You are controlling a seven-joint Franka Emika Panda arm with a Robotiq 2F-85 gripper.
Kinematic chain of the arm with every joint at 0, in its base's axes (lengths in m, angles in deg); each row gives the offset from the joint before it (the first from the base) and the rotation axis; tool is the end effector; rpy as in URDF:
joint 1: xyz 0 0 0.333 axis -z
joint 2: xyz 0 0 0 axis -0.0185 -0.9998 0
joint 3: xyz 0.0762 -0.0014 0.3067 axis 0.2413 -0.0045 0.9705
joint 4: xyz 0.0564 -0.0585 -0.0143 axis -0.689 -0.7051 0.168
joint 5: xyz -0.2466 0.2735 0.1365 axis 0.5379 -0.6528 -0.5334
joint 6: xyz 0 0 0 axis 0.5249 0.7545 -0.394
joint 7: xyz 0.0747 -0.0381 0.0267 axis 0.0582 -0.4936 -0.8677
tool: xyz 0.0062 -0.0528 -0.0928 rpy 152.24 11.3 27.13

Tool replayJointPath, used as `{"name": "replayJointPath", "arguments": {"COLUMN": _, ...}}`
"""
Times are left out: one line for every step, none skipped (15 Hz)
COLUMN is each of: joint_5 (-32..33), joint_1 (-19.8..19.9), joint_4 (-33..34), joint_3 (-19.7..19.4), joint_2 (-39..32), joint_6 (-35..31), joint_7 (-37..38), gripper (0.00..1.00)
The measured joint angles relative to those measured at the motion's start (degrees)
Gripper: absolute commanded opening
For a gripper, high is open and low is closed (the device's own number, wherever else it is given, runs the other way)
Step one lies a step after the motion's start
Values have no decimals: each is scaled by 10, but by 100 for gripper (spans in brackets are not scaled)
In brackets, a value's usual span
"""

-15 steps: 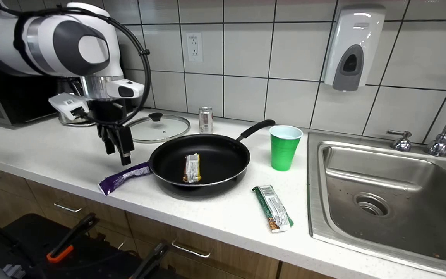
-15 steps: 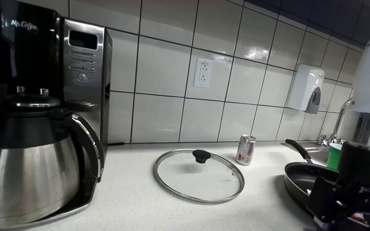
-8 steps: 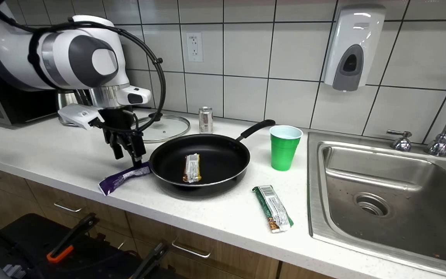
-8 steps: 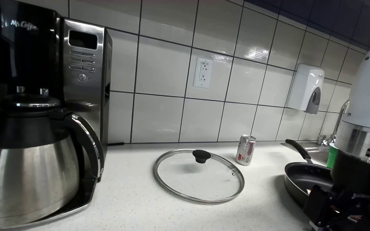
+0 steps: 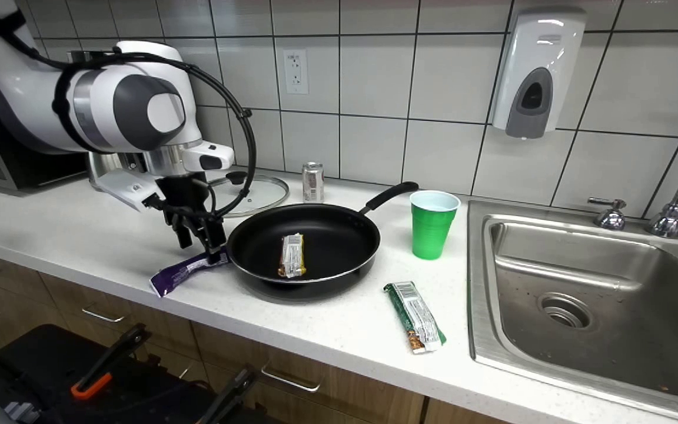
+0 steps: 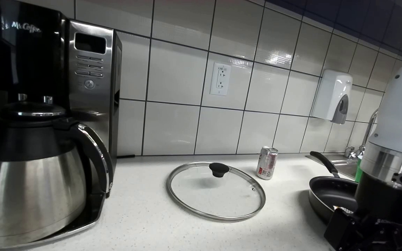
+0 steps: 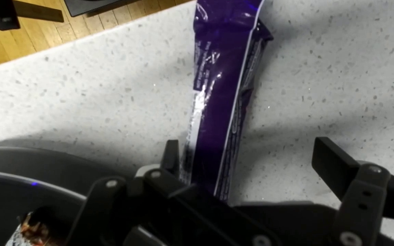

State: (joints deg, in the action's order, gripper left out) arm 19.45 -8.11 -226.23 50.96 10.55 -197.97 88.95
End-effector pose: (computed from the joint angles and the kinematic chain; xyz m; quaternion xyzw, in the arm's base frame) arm 0.3731 0.0960 0.1967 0.9951 -0.0986 0.0053 0.0029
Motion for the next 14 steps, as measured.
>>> {"name": "replayJointPath", "arguments": {"joint_5": 0, "joint_1": 0, "joint_4": 0, "joint_3": -1, "joint_2": -3, "joint_6": -3, "joint_7": 0, "gripper": 100}}
{"name": "replayJointPath", "arguments": {"joint_5": 0, "joint_1": 0, "joint_4": 0, "joint_3": -5, "joint_2": -6, "joint_6": -5, "joint_7": 0, "gripper": 100}}
{"name": "replayJointPath", "arguments": {"joint_5": 0, "joint_1": -1, "joint_4": 0, "joint_3": -9, "joint_2": -9, "joint_6": -5, "joint_7": 0, "gripper": 100}}
{"name": "replayJointPath", "arguments": {"joint_5": 3, "joint_1": -2, "joint_4": 0, "joint_3": -12, "joint_2": -10, "joint_6": -6, "joint_7": 1, "gripper": 88}}
{"name": "replayJointPath", "arguments": {"joint_5": 8, "joint_1": -2, "joint_4": 0, "joint_3": -17, "joint_2": -10, "joint_6": -6, "joint_7": 1, "gripper": 72}}
{"name": "replayJointPath", "arguments": {"joint_5": 12, "joint_1": -4, "joint_4": 1, "joint_3": -20, "joint_2": -10, "joint_6": -6, "joint_7": 3, "gripper": 67}}
{"name": "replayJointPath", "arguments": {"joint_5": 15, "joint_1": -5, "joint_4": 0, "joint_3": -23, "joint_2": -7, "joint_6": -6, "joint_7": 4, "gripper": 58}}
{"name": "replayJointPath", "arguments": {"joint_5": 18, "joint_1": -5, "joint_4": 1, "joint_3": -24, "joint_2": -3, "joint_6": -6, "joint_7": 4, "gripper": 51}}
{"name": "replayJointPath", "arguments": {"joint_5": 20, "joint_1": -5, "joint_4": 1, "joint_3": -26, "joint_2": -1, "joint_6": -6, "joint_7": 4, "gripper": 42}}
{"name": "replayJointPath", "arguments": {"joint_5": 22, "joint_1": -5, "joint_4": 1, "joint_3": -29, "joint_2": 2, "joint_6": -6, "joint_7": 4, "gripper": 36}}
{"name": "replayJointPath", "arguments": {"joint_5": 24, "joint_1": -5, "joint_4": 0, "joint_3": -31, "joint_2": 6, "joint_6": -6, "joint_7": 4, "gripper": 27}}
{"name": "replayJointPath", "arguments": {"joint_5": 25, "joint_1": -5, "joint_4": 0, "joint_3": -33, "joint_2": 8, "joint_6": -6, "joint_7": 4, "gripper": 21}}
{"name": "replayJointPath", "arguments": {"joint_5": 27, "joint_1": -5, "joint_4": 0, "joint_3": -35, "joint_2": 11, "joint_6": -6, "joint_7": 4, "gripper": 12}}
{"name": "replayJointPath", "arguments": {"joint_5": 28, "joint_1": -4, "joint_4": 1, "joint_3": -37, "joint_2": 13, "joint_6": -6, "joint_7": 4, "gripper": 7}}
